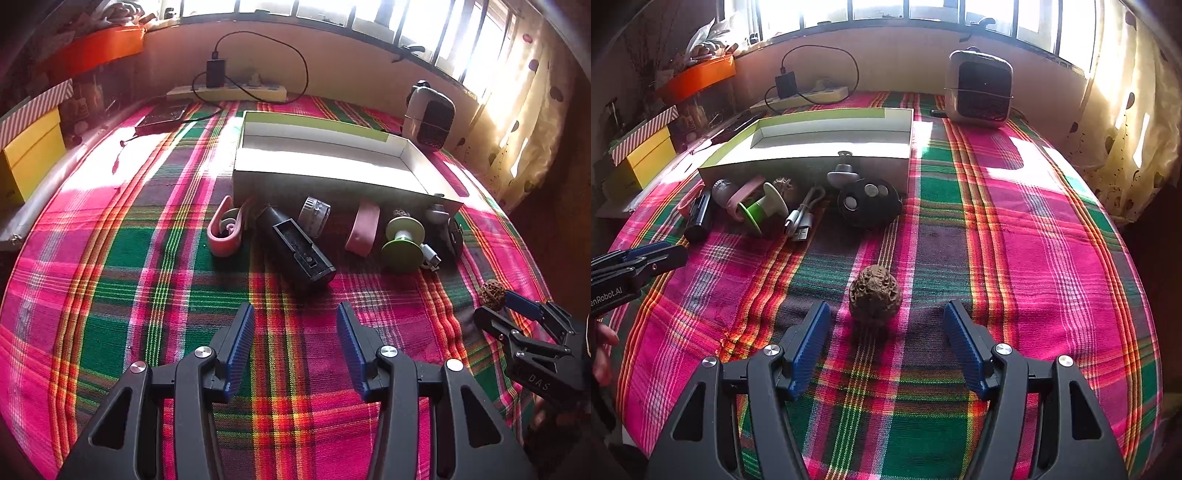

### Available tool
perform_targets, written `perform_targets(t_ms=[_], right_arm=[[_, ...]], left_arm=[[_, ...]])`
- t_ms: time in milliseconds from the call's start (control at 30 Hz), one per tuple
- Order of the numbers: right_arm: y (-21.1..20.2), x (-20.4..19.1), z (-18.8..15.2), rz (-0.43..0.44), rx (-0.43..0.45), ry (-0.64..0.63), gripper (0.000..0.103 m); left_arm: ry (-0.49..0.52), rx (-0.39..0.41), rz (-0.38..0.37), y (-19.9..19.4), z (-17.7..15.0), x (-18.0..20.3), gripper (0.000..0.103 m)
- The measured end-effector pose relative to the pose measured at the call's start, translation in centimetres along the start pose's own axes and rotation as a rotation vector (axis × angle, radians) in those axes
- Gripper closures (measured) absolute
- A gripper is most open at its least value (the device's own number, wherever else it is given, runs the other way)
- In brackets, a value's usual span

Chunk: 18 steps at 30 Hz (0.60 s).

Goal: Organize objects
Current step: 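Move the right gripper toward the walnut on the bedspread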

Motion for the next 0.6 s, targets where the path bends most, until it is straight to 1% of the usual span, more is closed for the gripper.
perform_targets(t_ms=[200,333,433,533,600], right_arm=[[0.5,0.0,0.7,0.015,-0.02,0.007,0.038],[0.7,0.0,0.9,0.007,-0.022,0.009,0.038],[0.7,0.1,1.0,0.004,-0.02,0.012,0.042],[0.8,0.3,1.3,0.0,-0.017,0.019,0.048],[0.8,0.3,1.3,0.005,-0.016,0.022,0.048]], left_arm=[[-0.046,-0.003,-0.013,1.1,1.4,-0.3,0.06],[-0.052,-0.011,0.007,1.9,2.4,-0.2,0.059],[-0.069,-0.017,0.022,2.4,3.0,-0.1,0.059],[-0.056,-0.019,0.038,2.7,3.3,0.1,0.059],[-0.062,-0.023,0.044,2.7,3.4,0.1,0.059]])
Point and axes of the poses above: each gripper's, at about its wrist camera, not at the fingertips, and y roughly the way its jaws point, x to its right, z to its top, the point moved 3 cm from there along y, roughly the way its jaws point, and after that the axes turned 8 degrees about y, right-handed, at the moved point
